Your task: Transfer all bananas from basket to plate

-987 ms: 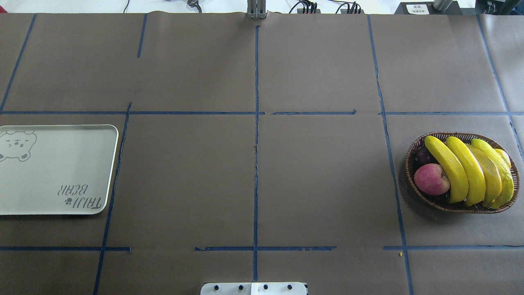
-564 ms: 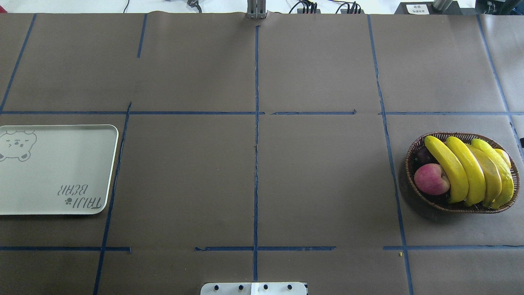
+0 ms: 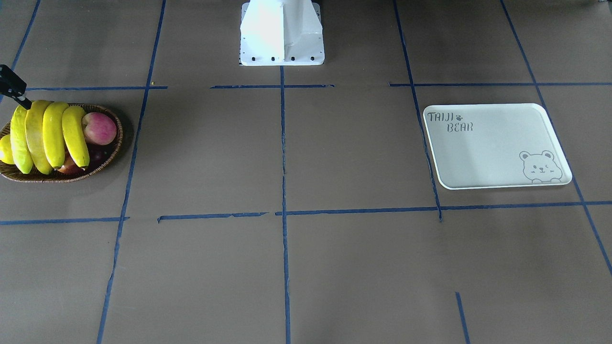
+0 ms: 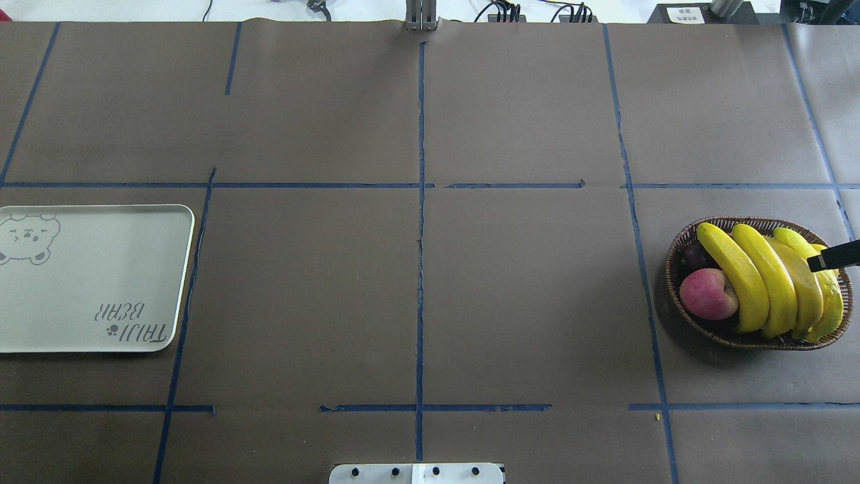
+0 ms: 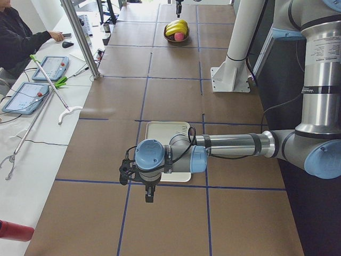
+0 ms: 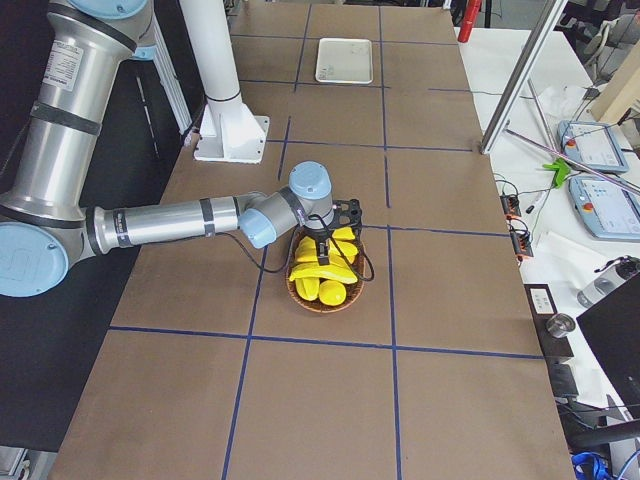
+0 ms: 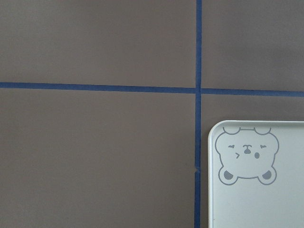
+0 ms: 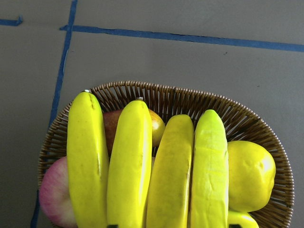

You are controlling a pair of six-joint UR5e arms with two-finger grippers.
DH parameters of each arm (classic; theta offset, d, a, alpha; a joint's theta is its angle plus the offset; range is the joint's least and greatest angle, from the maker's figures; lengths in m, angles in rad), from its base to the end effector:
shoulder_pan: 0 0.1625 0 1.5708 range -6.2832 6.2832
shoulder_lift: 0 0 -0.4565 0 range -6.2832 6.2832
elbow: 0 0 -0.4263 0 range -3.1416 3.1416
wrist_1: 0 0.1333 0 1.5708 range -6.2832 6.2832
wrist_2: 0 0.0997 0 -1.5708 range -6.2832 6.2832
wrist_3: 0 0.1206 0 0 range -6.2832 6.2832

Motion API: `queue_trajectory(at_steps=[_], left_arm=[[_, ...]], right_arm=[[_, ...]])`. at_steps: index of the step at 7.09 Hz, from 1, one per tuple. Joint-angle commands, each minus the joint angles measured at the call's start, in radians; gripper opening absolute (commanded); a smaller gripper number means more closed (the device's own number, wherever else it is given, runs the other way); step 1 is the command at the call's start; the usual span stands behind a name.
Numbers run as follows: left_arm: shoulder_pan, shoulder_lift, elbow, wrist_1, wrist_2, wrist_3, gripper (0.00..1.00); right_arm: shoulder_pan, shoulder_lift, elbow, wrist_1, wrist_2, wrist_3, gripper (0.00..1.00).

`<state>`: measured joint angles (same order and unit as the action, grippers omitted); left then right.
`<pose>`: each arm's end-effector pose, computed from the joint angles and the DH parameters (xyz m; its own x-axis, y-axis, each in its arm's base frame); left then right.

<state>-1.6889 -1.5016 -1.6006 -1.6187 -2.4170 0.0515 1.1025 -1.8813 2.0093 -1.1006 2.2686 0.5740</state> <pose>-0.1010 -0.4863 0.7138 0.6642 -0.0206 -0.7473 0.0837 0.9954 0.0470 -0.1388 -0.3980 0.5630 0.6396 -0.1612 0.7517 0.0306 0.9823 0.1846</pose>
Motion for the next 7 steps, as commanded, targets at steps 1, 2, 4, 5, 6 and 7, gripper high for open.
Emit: queue_trajectory(at_steps=[1, 2, 4, 5, 6, 7], left_arm=[[0.0, 0.0, 0.002, -0.001, -0.001, 0.001, 1.0], [0.0, 0.0, 0.004, -0.001, -0.001, 0.001, 1.0], [0.0, 0.0, 0.004, -0.001, -0.001, -0.001, 1.0], [0.0, 0.0, 0.004, -0.001, -0.001, 0.001, 1.0], [0.0, 0.0, 0.004, -0.001, -0.001, 0.001, 1.0], [0.0, 0.0, 0.004, -0.001, -0.001, 0.001, 1.0]], right_arm=[[-0.059, -0.002, 0.006, 0.001, -0.047, 0.0, 0.77], [-0.085, -0.004, 0.005, 0.001, -0.078, -0.002, 0.74], [-0.095, -0.015, 0.003, -0.001, -0.09, -0.003, 0.74], [-0.104, -0.018, 0.002, -0.001, -0.092, -0.006, 0.71], [-0.114, -0.018, 0.002, -0.004, -0.092, -0.008, 0.71], [-0.131, -0.018, 0.0, -0.005, -0.099, -0.008, 0.71]])
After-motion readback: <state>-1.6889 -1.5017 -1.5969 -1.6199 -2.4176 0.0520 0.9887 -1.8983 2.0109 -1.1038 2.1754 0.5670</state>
